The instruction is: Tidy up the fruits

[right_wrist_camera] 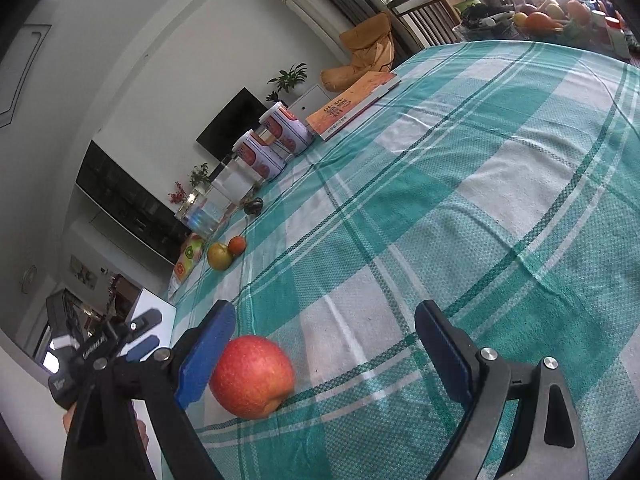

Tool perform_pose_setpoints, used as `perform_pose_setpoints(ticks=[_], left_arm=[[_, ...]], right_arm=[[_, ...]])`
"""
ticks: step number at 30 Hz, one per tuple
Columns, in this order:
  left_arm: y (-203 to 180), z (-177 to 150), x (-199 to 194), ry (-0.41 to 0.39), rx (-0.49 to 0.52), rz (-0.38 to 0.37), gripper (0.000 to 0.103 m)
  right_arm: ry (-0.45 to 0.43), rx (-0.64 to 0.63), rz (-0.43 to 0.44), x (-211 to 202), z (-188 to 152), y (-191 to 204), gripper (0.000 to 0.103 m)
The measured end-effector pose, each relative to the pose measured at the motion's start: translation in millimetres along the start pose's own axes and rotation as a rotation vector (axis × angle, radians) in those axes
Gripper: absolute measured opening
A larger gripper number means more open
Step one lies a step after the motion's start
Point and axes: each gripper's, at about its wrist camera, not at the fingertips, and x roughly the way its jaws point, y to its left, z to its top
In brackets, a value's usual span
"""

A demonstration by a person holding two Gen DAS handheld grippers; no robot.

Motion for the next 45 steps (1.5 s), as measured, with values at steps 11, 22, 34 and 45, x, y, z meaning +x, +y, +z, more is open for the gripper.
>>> perform_pose_setpoints(ticks=[11,22,34,45], left_arm=[[-38,135,144,0.190,0.076,0.055,0.093],[-31,163,226,0.260,0.016,0.127,0.057],[-50,132,121,0.126,0.129,0.103,0.013],[-53,33,3,0.059,0.233,0.084,0.044]], right_arm=[[0.063,0.030,0.041,15,0,-5,0.091],[0.132,0.056,0.063,32,0,-8,0.091],[0.108,0.055,0.025,29,2,-9,0.091],[0.055,0.103,-0.019,9,-1,-23,0.091]])
